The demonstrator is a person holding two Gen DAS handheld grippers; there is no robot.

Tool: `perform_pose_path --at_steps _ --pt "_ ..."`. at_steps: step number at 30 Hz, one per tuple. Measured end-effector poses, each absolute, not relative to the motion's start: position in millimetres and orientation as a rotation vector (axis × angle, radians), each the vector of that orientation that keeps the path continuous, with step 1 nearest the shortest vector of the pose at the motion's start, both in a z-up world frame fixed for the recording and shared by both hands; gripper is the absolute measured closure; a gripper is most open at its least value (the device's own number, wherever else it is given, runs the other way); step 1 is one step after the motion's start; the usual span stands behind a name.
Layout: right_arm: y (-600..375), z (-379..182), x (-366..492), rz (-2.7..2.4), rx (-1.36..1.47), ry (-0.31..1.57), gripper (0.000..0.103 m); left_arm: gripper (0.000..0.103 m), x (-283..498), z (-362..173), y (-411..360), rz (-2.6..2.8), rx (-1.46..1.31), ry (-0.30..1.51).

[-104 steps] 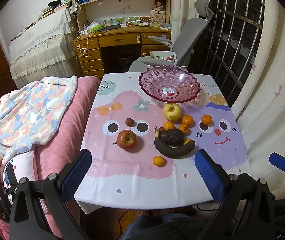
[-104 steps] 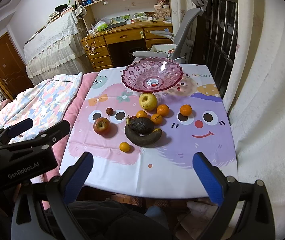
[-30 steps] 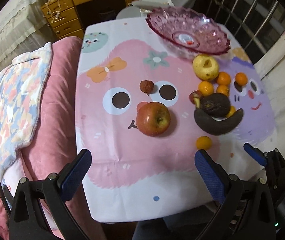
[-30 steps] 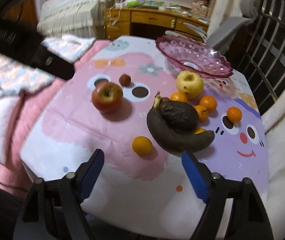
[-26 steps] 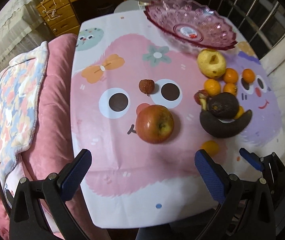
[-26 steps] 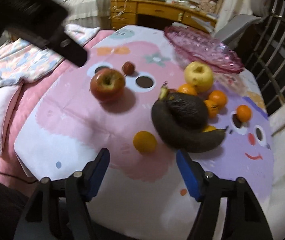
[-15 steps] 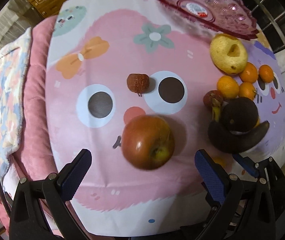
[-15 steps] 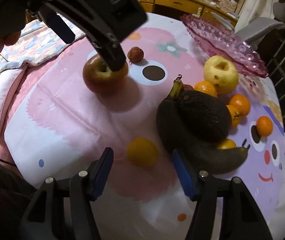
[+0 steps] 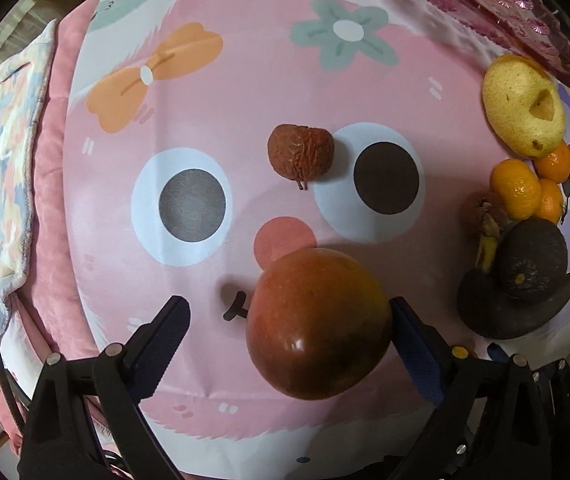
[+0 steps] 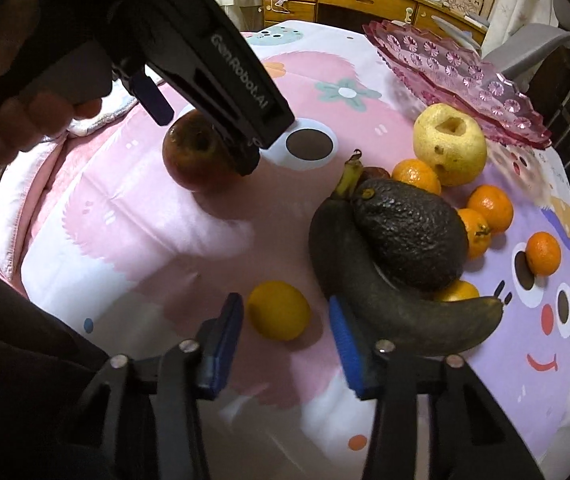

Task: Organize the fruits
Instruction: 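Move the left tool to the red apple and close on it, then grasp the small mandarin orange with the right tool while the left tool lifts the apple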

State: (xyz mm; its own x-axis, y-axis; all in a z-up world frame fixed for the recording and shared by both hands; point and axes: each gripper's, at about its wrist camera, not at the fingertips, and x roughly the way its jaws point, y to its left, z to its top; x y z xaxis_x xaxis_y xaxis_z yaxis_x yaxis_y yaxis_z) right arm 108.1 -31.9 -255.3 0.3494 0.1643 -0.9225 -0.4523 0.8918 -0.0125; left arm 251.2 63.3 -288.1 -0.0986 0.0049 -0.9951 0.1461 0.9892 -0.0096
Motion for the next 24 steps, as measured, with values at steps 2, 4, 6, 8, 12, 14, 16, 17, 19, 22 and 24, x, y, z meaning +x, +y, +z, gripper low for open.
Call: perform_pose_path --at_steps 2,4,6,8,12,14,16,17,19,22,24 --pt "-32 -256 108 0.414 -0.275 1.156 0.062 0.012 251 -290 67 -0.136 0.109 1.665" --pt "-32 -258 107 0.424 -0.257 1.161 0.062 0.020 250 -291 66 -0.154 0.100 1.664" --pt "-32 -259 108 0.420 -0.246 1.159 0.062 0.024 249 -291 62 -0.172 0.092 1.662" --pt "-32 -260 108 0.415 -0.235 1.157 0.062 0.029 248 -291 60 -0.191 0.081 1.661" --pt "-33 -266 112 0.405 -0.223 1.178 0.062 0.035 246 -294 61 -0.215 0.065 1.651" --pt "-31 -269 112 0.407 -0.229 1.177 0.063 0.036 246 -294 61 -0.217 0.062 1.648" --pt "-28 -270 112 0.415 -0.232 1.173 0.068 0.036 244 -294 64 -0.223 0.051 1.645" --pt "-27 -270 112 0.412 -0.233 1.170 0.068 0.036 244 -295 66 -0.224 0.041 1.647" --pt "-26 -269 112 0.409 -0.227 1.165 0.068 0.036 246 -296 69 -0.222 0.027 1.651" --pt "-26 -268 114 0.398 -0.210 1.166 0.069 0.036 245 -295 76 -0.201 0.044 1.644" --pt "-26 -268 114 0.391 -0.194 1.170 0.069 0.036 244 -295 83 -0.192 0.043 1.644"
